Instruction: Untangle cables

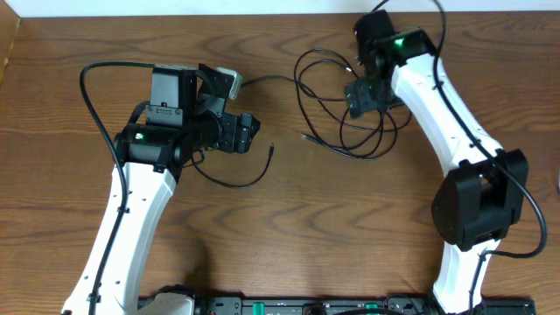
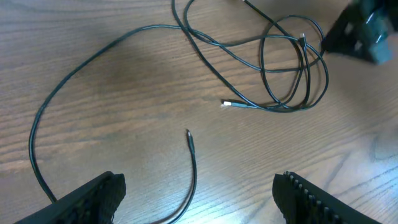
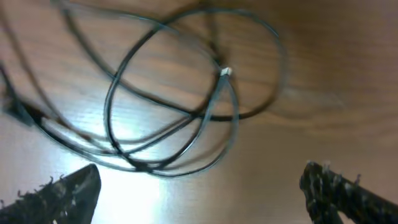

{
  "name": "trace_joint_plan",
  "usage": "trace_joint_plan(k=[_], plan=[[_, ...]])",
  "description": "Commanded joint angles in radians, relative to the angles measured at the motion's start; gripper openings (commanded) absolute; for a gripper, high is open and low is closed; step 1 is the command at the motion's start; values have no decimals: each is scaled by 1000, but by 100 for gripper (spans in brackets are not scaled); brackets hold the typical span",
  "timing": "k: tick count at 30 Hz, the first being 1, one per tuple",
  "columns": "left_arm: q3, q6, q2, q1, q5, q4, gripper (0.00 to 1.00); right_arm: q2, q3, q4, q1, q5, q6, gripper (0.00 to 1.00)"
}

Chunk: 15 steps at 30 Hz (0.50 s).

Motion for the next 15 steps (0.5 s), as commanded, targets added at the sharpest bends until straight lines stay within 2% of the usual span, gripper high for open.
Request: trace_joint_plan(k=[1, 6, 8, 10, 15], plan=[[6, -2, -2, -2, -2, -1, 82, -2, -76, 40, 2, -75, -253, 99], [6, -2, -2, -2, -3, 0, 81, -2, -196, 88, 3, -137, -157, 83], [6, -2, -2, -2, -3, 0, 81, -2, -245, 108, 3, -164, -156, 82], [6, -2, -2, -2, -3, 0, 81, -2, -289, 134, 4, -171, -184, 82], [6, -2, -2, -2, -3, 0, 81, -2, -372, 194, 31, -342, -381, 95]])
